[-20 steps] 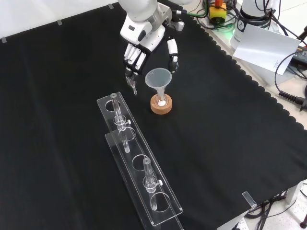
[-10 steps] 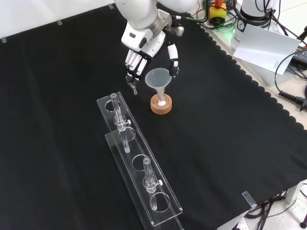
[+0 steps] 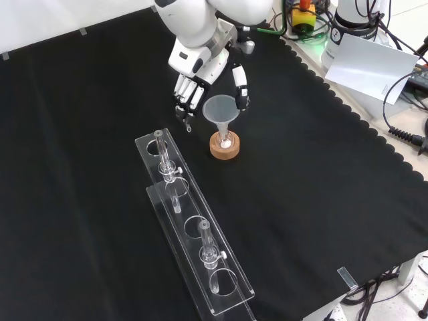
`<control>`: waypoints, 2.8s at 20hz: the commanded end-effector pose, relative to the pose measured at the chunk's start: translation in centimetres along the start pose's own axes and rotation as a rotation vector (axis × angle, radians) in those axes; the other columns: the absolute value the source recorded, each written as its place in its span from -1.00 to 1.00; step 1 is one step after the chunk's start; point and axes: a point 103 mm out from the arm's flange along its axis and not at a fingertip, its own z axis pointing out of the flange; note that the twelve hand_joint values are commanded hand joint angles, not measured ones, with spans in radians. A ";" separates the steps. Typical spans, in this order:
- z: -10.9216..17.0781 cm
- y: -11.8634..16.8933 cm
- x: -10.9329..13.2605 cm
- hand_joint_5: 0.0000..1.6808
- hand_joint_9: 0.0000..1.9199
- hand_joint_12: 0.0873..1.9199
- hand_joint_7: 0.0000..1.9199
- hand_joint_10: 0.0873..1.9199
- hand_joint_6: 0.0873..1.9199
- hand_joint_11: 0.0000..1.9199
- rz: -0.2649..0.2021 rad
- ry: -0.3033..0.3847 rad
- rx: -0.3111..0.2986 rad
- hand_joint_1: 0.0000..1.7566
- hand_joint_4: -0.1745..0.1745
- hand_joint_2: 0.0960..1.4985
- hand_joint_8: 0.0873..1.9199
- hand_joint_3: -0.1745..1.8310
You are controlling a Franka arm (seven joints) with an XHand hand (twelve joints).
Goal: Remove the funnel from the round-bottom flask.
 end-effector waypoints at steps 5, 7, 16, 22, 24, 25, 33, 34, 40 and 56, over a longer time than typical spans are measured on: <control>0.7 0.3 0.3 -1.00 -0.79 0.39 -1.00 -0.22 -1.00 -0.63 -0.015 0.004 -0.010 -0.41 -0.19 -0.10 -0.50 -0.60; 0.6 0.3 0.3 -1.00 -0.79 0.39 -1.00 -0.22 -1.00 -0.63 -0.015 0.002 -0.017 -0.41 -0.19 -0.09 -0.49 -0.60; -1.3 -0.9 0.1 -1.00 -0.76 0.39 -1.00 -0.21 -1.00 -0.62 0.001 -0.002 -0.048 -0.41 -0.20 -0.08 -0.44 -0.61; -0.9 -0.9 1.3 -1.00 -0.74 0.39 -1.00 -0.21 -1.00 -0.61 -0.011 0.000 -0.041 -0.40 -0.20 -0.07 -0.41 -0.61; -0.7 -0.7 1.7 -1.00 -0.74 0.39 -1.00 -0.21 -1.00 -0.61 -0.017 0.002 -0.034 -0.40 -0.21 -0.07 -0.40 -0.61; -0.6 -0.6 1.9 -1.00 -0.74 0.39 -1.00 -0.21 -1.00 -0.61 -0.019 0.002 -0.032 -0.40 -0.21 -0.07 -0.40 -0.61; 0.2 0.1 2.0 -1.00 -0.73 0.39 -1.00 -0.21 -1.00 -0.61 -0.023 -0.001 -0.010 -0.40 -0.21 -0.07 -0.40 -0.61; 0.3 0.1 1.7 -1.00 -0.73 0.39 -1.00 -0.21 -1.00 -0.61 -0.023 -0.001 -0.004 -0.40 -0.21 -0.07 -0.40 -0.61; 1.0 0.2 0.4 -1.00 -0.74 0.39 -1.00 -0.22 -1.00 -0.61 -0.008 -0.006 0.019 -0.39 -0.21 -0.07 -0.39 -0.61; 1.7 0.6 0.6 -0.81 -0.23 0.36 -0.71 -0.44 -1.00 -0.58 -0.035 -0.026 0.074 -0.38 -0.32 -0.08 -0.31 -0.55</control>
